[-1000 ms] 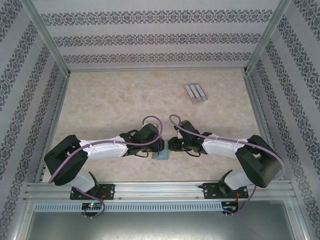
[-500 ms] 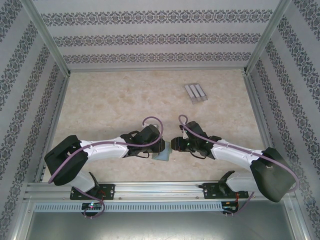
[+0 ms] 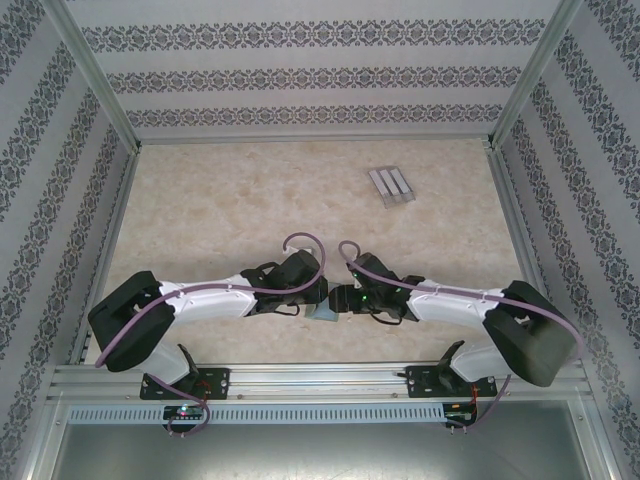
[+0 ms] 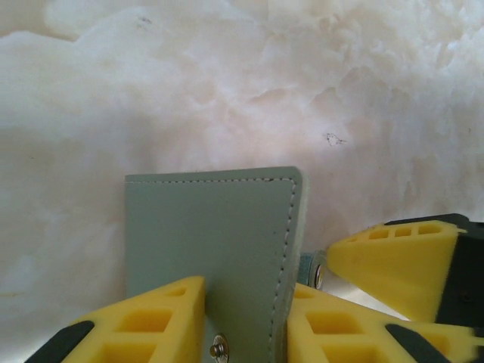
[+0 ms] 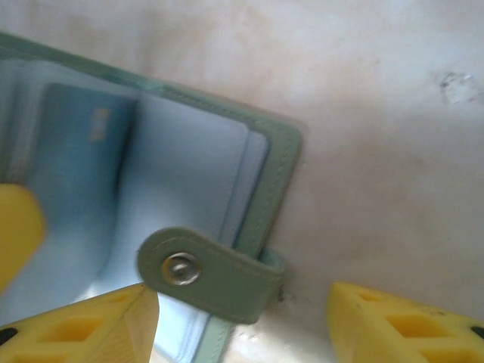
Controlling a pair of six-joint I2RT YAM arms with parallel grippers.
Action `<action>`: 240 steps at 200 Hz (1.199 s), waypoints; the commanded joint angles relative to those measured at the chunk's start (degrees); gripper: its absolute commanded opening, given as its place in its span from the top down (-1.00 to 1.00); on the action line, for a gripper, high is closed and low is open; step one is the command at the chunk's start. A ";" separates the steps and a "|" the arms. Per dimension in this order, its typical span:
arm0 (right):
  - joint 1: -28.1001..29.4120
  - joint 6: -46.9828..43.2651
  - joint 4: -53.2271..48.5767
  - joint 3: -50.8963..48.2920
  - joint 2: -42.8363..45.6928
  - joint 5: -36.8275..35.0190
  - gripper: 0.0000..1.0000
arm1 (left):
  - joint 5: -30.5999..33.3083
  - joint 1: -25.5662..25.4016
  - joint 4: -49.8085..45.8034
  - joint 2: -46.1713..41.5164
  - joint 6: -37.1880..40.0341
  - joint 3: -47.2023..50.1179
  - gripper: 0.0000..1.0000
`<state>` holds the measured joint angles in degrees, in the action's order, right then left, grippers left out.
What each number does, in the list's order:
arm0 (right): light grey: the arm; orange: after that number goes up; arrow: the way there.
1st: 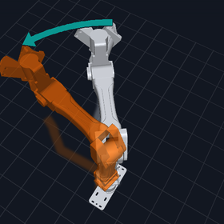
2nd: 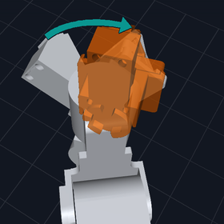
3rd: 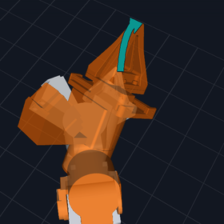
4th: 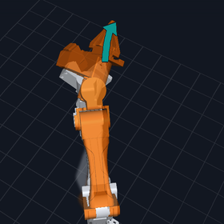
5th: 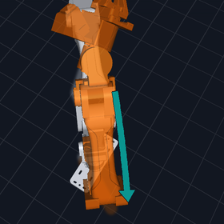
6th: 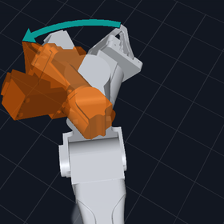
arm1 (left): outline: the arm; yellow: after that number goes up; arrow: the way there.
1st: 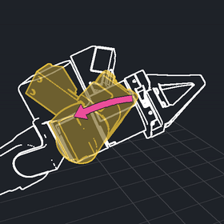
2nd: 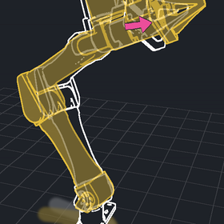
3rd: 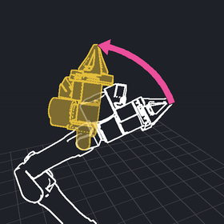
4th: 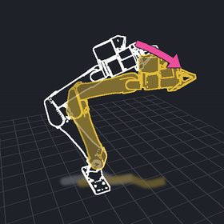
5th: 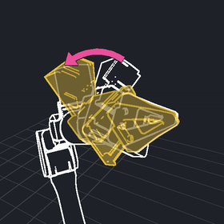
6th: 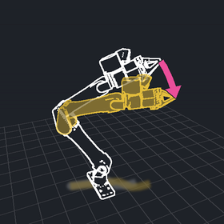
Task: Put the credit cards into the card holder
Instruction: Close the card holder at the center of the table.
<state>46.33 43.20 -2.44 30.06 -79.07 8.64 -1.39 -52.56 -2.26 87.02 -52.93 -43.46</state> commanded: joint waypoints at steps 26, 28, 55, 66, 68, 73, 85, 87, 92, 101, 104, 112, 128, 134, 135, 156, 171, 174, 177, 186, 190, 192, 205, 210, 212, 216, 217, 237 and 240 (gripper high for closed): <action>0.96 0.17 -5.11 0.93 2.81 -14.76 -0.04 | 0.92 -0.99 -0.80 -0.77 -1.04 1.40 0.43; 1.00 0.12 -5.18 0.89 3.27 -14.96 -0.02 | 0.77 -0.98 -0.63 -0.75 -1.02 1.37 0.43; -0.09 0.08 -6.17 -0.69 7.63 -16.12 0.03 | -0.69 -1.00 0.81 0.07 -0.93 1.10 0.31; -0.96 0.45 -6.35 -1.50 9.06 -15.14 0.08 | -1.15 -1.04 1.18 0.03 -1.11 0.80 0.22; -1.08 0.47 -6.24 -1.67 9.34 -14.90 0.11 | -1.27 -1.05 1.31 0.00 -1.12 0.81 0.21; -1.54 0.56 -6.02 -2.11 9.95 -14.35 0.15 | -1.48 -1.06 1.72 -0.05 -1.13 0.77 0.19; -2.52 0.61 -5.55 -3.08 11.07 -12.82 0.26 | -2.57 -1.15 2.83 0.14 -0.74 0.83 0.16; -2.64 0.58 -5.54 -3.17 11.18 -12.66 0.28 | -2.72 -1.15 2.98 0.18 -0.77 0.77 0.16; -3.13 0.81 -5.39 -3.48 11.32 -11.97 0.34 | -3.24 -1.15 3.39 0.44 -0.68 0.66 0.15; -4.08 1.06 -4.88 -3.96 11.31 -10.36 0.47 | -3.85 -1.15 3.77 0.78 -0.34 0.39 0.15; -4.41 1.20 -4.66 -4.13 11.24 -9.84 0.50 | -4.01 -1.15 3.84 0.91 -0.29 0.25 0.15; -5.10 1.62 -4.25 -4.43 11.06 -8.56 0.56 | -4.30 -1.15 4.00 1.27 -0.23 0.04 0.15; -5.50 2.39 -3.60 -4.64 10.86 -6.78 0.49 | -4.92 -1.15 5.29 1.89 -0.21 0.24 0.17; -5.53 2.60 -3.55 -4.59 11.12 -6.41 0.37 | -4.90 -1.15 5.68 2.11 -0.24 0.36 0.20; -5.54 2.64 -3.54 -4.54 11.17 -6.39 0.34 | -4.92 -1.15 5.69 2.11 -0.24 0.42 0.22; -5.39 3.23 -2.03 -4.32 12.81 -4.16 0.17 | -3.91 -1.15 5.20 2.70 -0.81 0.68 0.49; -5.30 3.01 -1.35 -3.80 13.47 -3.00 0.05 | -3.02 -1.12 4.88 2.51 -1.05 1.13 0.51; -5.31 2.96 -1.35 -3.64 13.49 -2.82 0.02 | -2.87 -1.07 4.96 2.47 -1.04 1.20 0.51; -5.24 2.94 -1.31 -3.43 13.36 -2.62 0.00 | -2.81 -1.11 5.05 2.46 -1.08 1.31 0.51; -4.94 2.96 -1.05 -2.87 12.99 -2.01 -0.02 | -2.78 -1.06 5.35 2.45 -1.20 1.57 0.52; -4.80 3.21 -0.86 -2.67 12.62 -1.82 -0.03 | -2.83 -1.07 5.47 2.41 -1.33 1.67 0.52; -4.72 3.32 -0.78 -2.54 12.51 -1.75 -0.03 | -2.90 -1.06 5.57 2.37 -1.38 1.64 0.53; -3.94 5.03 0.06 -2.22 11.32 -1.19 -0.06 | -3.05 -1.06 5.71 1.81 -1.77 1.89 0.53; -3.63 5.86 0.30 -2.08 10.78 -1.11 -0.08 | -2.92 -1.06 5.77 1.36 -1.97 2.17 0.53; -3.42 6.20 0.39 -2.04 10.58 -1.14 -0.08 | -2.85 -1.06 5.78 1.17 -2.04 2.27 0.54; -2.99 6.73 0.55 -1.95 10.03 -1.36 -0.09 | -2.59 -1.08 5.74 0.84 -2.16 2.47 0.56; -2.91 6.81 0.57 -1.90 9.92 -1.40 -0.09 | -2.45 -1.07 5.72 0.72 -2.17 2.49 0.56; 0.35 6.84 1.06 -1.05 7.18 -4.82 -0.12 | 0.64 -1.06 3.78 -1.71 -2.49 3.51 0.63; 0.73 6.63 0.99 -0.80 6.68 -5.39 -0.13 | 1.06 -0.98 3.23 -2.05 -2.53 3.60 0.64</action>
<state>43.99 48.34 -2.76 27.00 -69.63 5.72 -4.75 -52.88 3.57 87.72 -54.13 -41.78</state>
